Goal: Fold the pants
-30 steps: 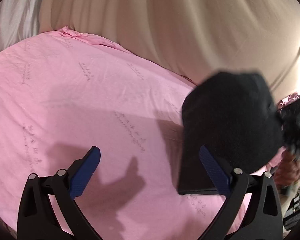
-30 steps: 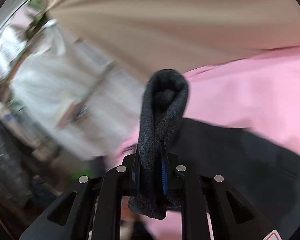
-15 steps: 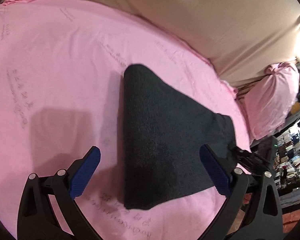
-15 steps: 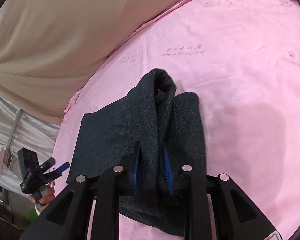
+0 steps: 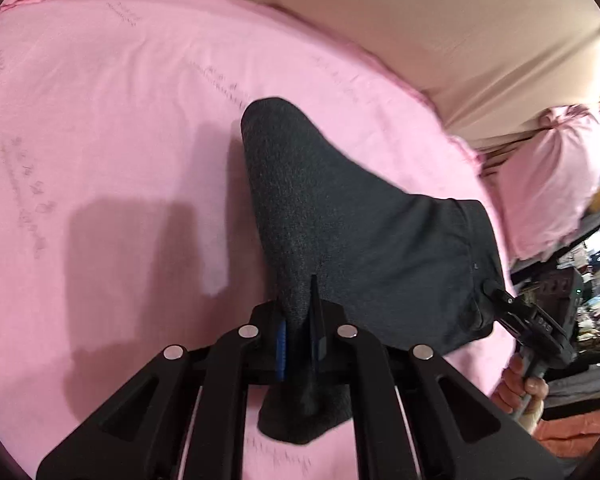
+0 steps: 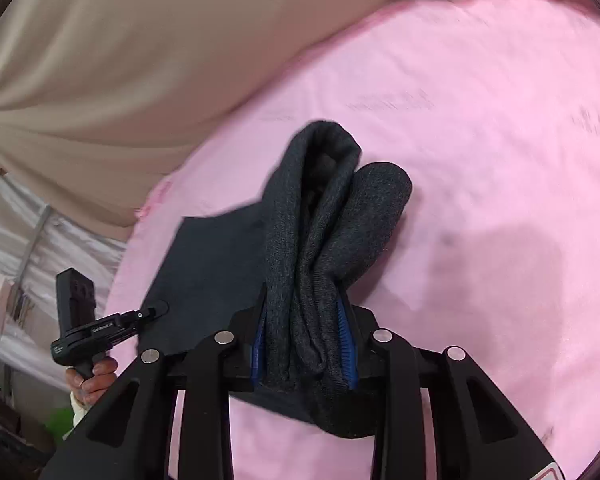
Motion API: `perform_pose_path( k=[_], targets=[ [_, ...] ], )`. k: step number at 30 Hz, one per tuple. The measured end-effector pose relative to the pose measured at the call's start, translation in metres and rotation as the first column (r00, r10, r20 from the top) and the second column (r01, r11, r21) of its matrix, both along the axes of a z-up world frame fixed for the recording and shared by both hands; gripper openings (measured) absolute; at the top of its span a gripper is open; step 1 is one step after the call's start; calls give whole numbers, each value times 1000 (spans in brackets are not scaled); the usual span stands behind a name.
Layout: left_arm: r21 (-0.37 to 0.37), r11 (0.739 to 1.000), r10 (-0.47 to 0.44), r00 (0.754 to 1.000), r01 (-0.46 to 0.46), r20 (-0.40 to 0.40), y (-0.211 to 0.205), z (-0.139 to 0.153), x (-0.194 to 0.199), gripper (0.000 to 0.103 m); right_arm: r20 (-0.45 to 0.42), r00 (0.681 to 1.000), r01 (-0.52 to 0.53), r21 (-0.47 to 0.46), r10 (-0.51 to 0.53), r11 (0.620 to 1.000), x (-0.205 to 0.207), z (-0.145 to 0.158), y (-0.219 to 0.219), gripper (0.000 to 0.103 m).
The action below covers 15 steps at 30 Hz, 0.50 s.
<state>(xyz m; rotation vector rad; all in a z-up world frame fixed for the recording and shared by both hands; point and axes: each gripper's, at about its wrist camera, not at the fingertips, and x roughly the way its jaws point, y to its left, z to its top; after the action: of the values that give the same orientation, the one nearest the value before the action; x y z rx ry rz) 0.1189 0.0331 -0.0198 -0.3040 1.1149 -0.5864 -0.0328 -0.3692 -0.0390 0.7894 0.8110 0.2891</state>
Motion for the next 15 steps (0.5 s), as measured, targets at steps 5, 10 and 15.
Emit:
perform_pose_path(
  k=[5,10,15],
  targets=[
    [26,1000,-4,999,3,44,49,30,-51,8,-23,998,-60,-9,60,998,-39,1,22,28],
    [169,986,16,1000,-13,-16,48,-20,-68,14,-107,994,24,-99,-35,995,-59,-27,29,46],
    [130,988,70,991,-85,114,61,10,-81,23,42,999,36,-180,-29,983,-68,24,32,56]
  ],
)
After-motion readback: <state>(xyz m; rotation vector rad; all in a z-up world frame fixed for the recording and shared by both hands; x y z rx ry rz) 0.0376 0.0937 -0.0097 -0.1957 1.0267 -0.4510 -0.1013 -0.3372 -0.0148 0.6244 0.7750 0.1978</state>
